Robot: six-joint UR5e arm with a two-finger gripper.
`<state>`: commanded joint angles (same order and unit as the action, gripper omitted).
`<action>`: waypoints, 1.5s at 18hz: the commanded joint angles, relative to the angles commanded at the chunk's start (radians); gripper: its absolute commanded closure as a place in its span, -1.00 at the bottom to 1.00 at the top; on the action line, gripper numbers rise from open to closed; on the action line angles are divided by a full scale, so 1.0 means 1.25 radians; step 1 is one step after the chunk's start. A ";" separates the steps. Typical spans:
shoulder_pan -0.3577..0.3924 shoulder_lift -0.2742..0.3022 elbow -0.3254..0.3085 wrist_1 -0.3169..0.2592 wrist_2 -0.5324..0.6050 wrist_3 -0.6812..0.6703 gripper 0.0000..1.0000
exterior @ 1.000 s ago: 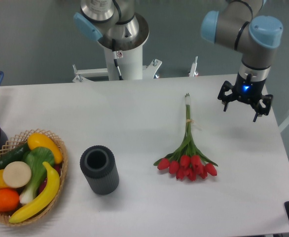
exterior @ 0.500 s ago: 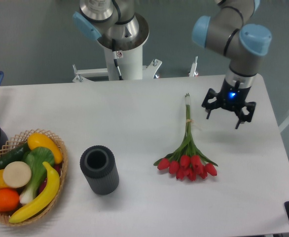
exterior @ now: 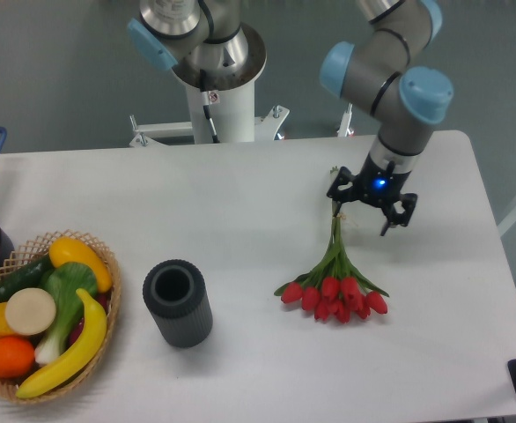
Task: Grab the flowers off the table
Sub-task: 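Move the open gripper over the stem ends of the red tulip bouquet, then lower the gripper and close it around the tulip stems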
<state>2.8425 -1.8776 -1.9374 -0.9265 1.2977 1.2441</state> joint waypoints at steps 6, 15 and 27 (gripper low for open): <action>-0.039 -0.031 -0.001 0.006 0.039 0.000 -1.00; -0.050 -0.067 0.011 0.009 0.042 -0.001 -0.83; -0.052 -0.077 0.031 0.007 0.037 -0.029 0.51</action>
<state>2.7780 -1.9742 -1.8991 -0.9173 1.3438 1.2072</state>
